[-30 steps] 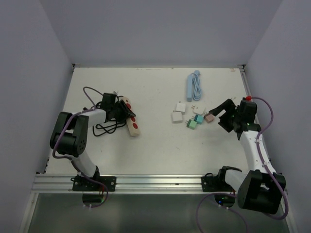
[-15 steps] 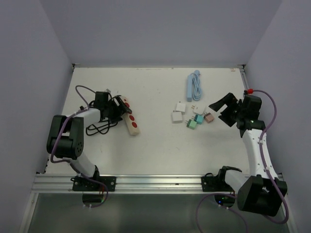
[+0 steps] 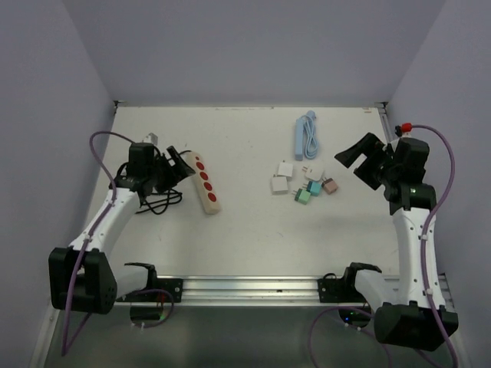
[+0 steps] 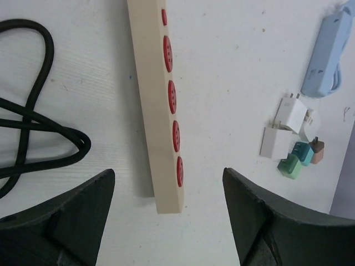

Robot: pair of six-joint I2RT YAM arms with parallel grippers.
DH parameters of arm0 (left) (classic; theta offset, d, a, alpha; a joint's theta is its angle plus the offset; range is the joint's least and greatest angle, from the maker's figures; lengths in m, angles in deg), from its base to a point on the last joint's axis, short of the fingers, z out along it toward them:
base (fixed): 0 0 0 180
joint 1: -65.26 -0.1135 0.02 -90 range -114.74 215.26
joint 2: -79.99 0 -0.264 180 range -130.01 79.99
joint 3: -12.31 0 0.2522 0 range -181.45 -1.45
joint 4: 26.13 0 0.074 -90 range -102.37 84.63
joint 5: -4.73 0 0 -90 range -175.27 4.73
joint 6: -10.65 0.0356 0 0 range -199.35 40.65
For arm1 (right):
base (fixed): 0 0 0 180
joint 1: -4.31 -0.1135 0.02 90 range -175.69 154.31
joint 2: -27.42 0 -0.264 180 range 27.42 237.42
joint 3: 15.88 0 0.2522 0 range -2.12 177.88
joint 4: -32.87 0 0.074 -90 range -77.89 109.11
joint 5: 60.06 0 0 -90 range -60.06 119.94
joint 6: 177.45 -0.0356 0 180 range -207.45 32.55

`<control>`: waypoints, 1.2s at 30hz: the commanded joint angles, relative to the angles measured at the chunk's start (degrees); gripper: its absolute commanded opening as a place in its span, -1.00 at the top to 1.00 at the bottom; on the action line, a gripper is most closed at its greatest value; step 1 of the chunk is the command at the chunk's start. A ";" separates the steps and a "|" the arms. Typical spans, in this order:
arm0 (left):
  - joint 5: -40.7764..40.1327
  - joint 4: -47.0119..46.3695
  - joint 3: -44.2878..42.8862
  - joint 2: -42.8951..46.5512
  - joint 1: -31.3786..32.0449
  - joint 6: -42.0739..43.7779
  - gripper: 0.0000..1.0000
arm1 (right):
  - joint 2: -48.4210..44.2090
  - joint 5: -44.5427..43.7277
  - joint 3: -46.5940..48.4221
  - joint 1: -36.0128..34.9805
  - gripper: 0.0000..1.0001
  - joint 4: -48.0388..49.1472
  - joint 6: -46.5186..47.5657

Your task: Pull the plug off the socket

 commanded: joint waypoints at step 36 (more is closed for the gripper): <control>-34.94 35.67 -49.46 30.02 4.10 17.00 -0.99 | -26.64 -45.12 25.76 -21.01 -0.98 -13.82 20.83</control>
